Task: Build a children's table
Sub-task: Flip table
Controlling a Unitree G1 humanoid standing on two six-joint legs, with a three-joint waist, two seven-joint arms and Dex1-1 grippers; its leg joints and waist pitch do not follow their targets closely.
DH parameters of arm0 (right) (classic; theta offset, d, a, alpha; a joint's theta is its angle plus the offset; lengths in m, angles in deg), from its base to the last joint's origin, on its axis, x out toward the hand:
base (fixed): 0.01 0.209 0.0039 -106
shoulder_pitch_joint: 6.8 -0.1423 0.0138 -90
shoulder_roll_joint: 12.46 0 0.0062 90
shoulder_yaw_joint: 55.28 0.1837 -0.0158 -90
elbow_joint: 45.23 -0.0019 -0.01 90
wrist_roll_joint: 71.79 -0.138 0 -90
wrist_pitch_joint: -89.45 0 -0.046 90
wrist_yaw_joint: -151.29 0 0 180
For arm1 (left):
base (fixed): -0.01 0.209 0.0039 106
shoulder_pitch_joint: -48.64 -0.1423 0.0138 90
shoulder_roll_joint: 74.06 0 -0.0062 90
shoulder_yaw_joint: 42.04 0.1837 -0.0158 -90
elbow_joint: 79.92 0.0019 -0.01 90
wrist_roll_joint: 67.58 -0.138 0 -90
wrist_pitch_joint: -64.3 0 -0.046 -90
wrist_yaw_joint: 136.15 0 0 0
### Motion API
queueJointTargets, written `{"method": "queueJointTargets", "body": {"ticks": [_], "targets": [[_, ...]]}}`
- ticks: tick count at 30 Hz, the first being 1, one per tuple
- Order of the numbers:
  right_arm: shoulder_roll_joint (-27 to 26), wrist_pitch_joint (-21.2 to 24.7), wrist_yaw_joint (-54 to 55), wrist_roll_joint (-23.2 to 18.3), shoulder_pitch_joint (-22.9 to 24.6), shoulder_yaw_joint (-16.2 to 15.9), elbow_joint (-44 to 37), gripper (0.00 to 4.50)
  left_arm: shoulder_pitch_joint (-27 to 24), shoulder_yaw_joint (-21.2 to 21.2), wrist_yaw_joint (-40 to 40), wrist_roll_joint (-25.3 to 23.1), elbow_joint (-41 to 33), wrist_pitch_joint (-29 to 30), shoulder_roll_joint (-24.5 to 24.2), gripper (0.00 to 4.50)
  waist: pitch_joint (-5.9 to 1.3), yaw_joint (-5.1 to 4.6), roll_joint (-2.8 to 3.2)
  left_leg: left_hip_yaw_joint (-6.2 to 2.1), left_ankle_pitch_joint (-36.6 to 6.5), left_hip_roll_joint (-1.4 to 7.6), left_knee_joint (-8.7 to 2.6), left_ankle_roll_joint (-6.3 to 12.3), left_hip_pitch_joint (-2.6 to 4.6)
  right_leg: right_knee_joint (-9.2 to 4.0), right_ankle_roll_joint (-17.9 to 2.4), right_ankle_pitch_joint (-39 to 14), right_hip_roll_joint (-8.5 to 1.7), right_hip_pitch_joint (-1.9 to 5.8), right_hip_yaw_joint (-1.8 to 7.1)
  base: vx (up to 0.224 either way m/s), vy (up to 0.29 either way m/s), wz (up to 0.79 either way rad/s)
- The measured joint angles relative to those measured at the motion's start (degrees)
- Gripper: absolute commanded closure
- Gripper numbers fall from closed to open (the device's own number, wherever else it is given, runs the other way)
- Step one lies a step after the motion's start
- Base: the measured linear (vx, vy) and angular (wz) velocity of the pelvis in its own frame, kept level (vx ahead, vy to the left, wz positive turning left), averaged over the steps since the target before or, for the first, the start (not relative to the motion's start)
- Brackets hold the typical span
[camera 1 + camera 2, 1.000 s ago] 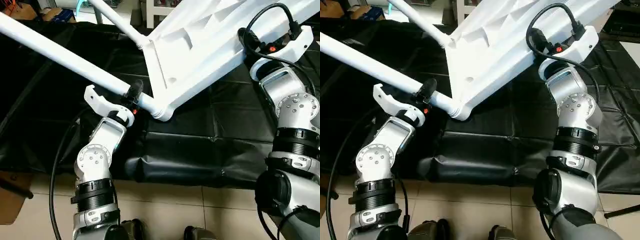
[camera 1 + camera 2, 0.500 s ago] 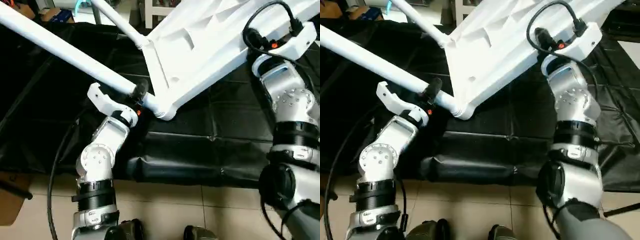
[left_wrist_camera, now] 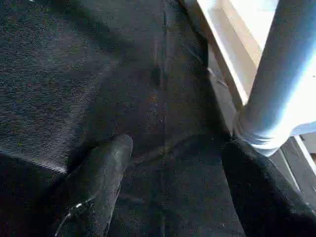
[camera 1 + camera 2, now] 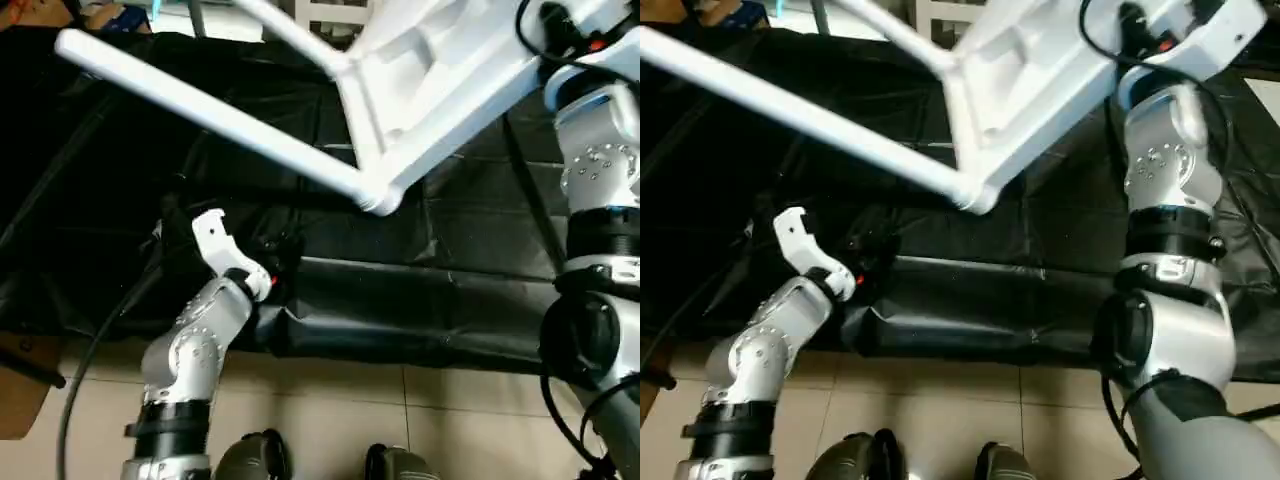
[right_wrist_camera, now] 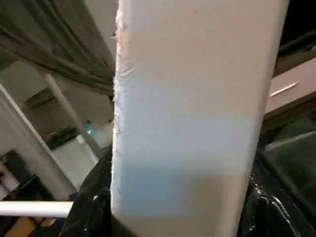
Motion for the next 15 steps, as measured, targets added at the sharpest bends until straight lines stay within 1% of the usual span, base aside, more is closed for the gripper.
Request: {"method": "queueJointTargets", "body": {"ticks": [2, 4, 6, 8, 13, 15], "targets": [[0.6, -0.9, -0.7, 0.7, -0.6, -0.1, 1.5, 2.8, -0.4, 0.5, -0.4, -1.2, -0.2, -0.8, -0.5, 1.01, 0.01, -0.38, -0.01, 0.03, 0.0, 0.0, 0.04, 0.03, -0.01, -0.02, -0.1, 0.1, 0.0, -0.01, 0.02, 0.0, 0.0, 0.0], [1.4, -1.4, -2.0, 1.3, -1.2, -0.6, 2.5, 2.8, -1.2, 1.5, -1.2, -3.2, -0.5, -2.7, -1.7, 1.01, 0.03, -0.46, -0.03, 0.03, 0.1, 0.0, 0.04, 0.11, -0.04, -0.02, -0.1, 0.1, 0.0, -0.04, 0.02, 0.0, 0.0, 0.0], [2.6, -2.2, -3.5, 2.3, -1.6, -1.9, 3.1, 2.8, -1.5, 1.9, -1.6, -5.0, -0.5, -4.9, -2.6, 1.01, 0.06, -0.54, -0.08, 0.03, 0.1, 0.02, 0.04, 0.12, -0.04, 0.0, -0.1, 0.2, 0.0, -0.06, 0.02, 0.0, 0.0, 0.0], [3.9, -3.7, -5.1, 4.4, -2.4, -4.0, 4.0, 2.8, -1.4, 2.2, -2.6, -6.8, -1.1, -8.1, -4.0, 1.01, 0.1, -0.54, -0.16, 0.03, 0.1, 0.05, 0.08, 0.14, -0.04, 0.03, 0.0, 0.2, 0.01, -0.08, 0.01, 0.0, 0.0, 0.0], [6.0, -7.2, -8.6, 10.8, -4.4, -9.2, 6.1, 2.82, -0.1, 2.5, -4.2, -8.9, -3.4, -12.5, -5.1, 1.01, 0.33, -0.49, -0.55, 0.03, 0.1, 0.08, 0.23, 0.19, -0.07, 0.11, -0.1, 0.2, 0.02, -0.05, 0.01, 0.0, 0.0, 0.0], [6.1, -8.5, -9.1, 12.8, -4.8, -10.8, 6.3, 2.84, -0.1, 2.6, -4.6, -9.1, -3.6, -13.9, -5.0, 1.01, 0.54, -0.26, -0.91, 0.03, 0.1, 0.08, 0.35, 0.23, -0.12, 0.16, -0.1, 0.2, 0.01, -0.04, 0.0, 0.0, 0.0, 0.0]]}}
